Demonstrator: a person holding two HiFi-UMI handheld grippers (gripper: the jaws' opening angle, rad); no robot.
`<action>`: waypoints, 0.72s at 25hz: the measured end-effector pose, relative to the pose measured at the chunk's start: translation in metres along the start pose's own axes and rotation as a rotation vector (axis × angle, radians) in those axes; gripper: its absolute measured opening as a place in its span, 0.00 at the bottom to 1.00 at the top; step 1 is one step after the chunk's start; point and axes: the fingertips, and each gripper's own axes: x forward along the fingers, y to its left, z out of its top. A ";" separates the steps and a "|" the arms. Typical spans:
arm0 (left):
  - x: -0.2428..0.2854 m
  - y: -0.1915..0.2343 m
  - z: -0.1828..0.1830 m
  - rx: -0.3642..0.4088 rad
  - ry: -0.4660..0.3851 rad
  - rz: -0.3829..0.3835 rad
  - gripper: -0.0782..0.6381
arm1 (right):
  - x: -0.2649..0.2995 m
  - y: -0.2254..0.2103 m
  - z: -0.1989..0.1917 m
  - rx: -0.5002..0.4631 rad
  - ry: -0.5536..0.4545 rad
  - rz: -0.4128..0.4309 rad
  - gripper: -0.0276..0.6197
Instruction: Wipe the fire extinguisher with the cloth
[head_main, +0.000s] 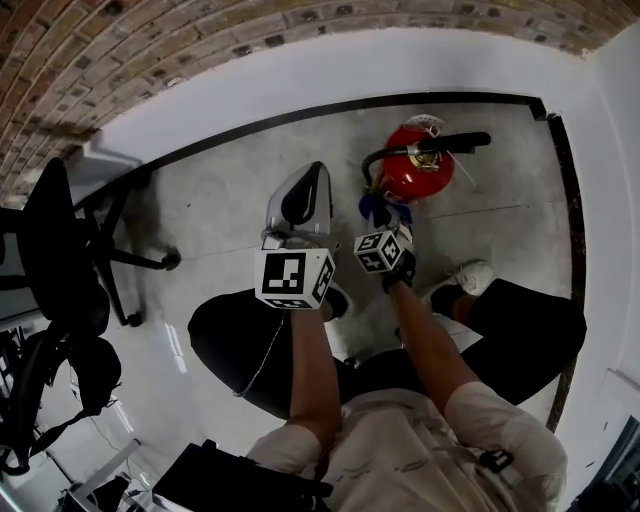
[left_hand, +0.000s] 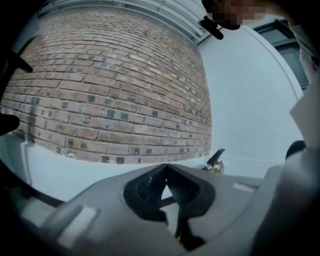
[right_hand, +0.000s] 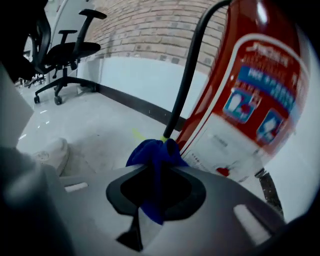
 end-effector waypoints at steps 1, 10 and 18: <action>0.000 0.001 -0.005 0.001 0.014 0.002 0.11 | 0.008 0.004 -0.007 0.012 0.014 0.009 0.13; 0.010 0.020 -0.025 -0.027 0.089 0.003 0.11 | 0.071 0.034 -0.075 0.101 0.135 0.109 0.11; 0.034 -0.004 0.002 0.030 0.048 -0.075 0.11 | -0.017 0.006 0.004 0.338 -0.068 0.260 0.13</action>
